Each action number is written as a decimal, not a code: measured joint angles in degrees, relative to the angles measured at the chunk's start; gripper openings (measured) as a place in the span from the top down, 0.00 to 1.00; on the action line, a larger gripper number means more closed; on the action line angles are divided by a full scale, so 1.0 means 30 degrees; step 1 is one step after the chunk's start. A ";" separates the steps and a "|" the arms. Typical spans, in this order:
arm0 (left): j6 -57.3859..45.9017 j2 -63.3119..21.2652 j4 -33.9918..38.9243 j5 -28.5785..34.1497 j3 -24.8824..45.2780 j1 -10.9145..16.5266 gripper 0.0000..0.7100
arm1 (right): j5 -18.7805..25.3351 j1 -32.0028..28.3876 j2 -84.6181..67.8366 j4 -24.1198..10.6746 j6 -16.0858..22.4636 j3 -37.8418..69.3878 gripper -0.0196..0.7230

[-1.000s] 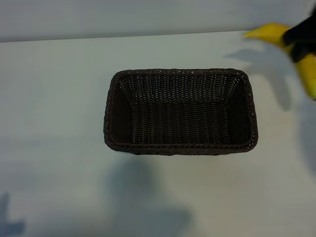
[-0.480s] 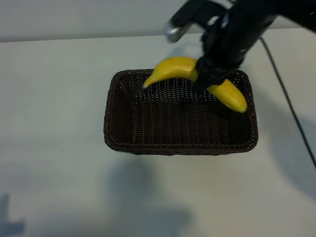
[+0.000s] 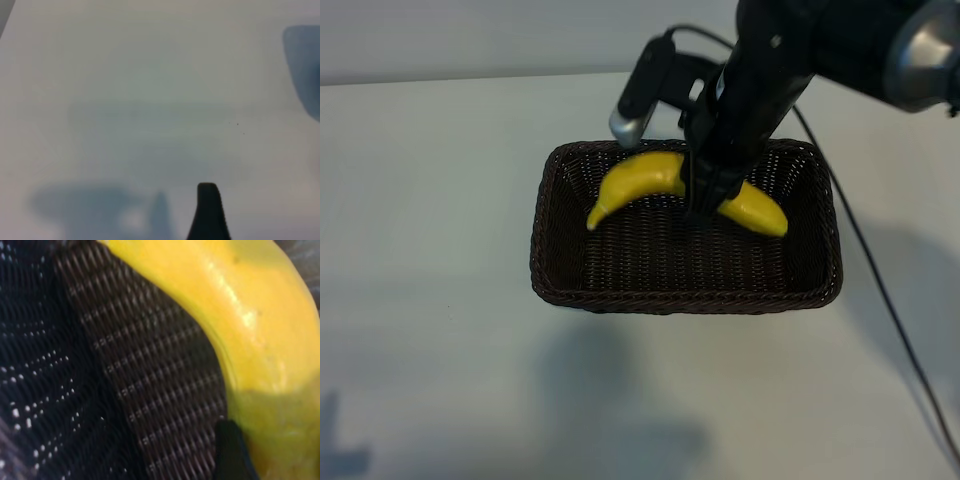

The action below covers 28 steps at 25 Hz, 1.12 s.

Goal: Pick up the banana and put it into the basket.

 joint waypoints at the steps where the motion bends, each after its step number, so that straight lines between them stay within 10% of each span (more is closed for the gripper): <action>1: 0.0000 0.0000 0.0000 0.0000 0.0000 0.0000 0.21 | -0.0039 0.0000 0.0385 0.0000 0.0000 0.0000 0.42; 13: 0.0000 0.0000 0.0000 0.0000 0.0000 0.0000 0.21 | -0.1513 -0.0032 0.1742 -0.0008 0.0685 0.0000 0.42; 20: 0.0000 0.0000 0.0000 0.0000 0.0000 0.0000 0.21 | -0.1367 -0.0032 0.1697 -0.0578 0.2523 -0.0147 0.13; 28: 0.0000 0.0000 0.0000 0.0000 0.0000 0.0000 0.21 | 0.1626 -0.0032 0.0672 -0.1562 0.5198 -0.2387 0.10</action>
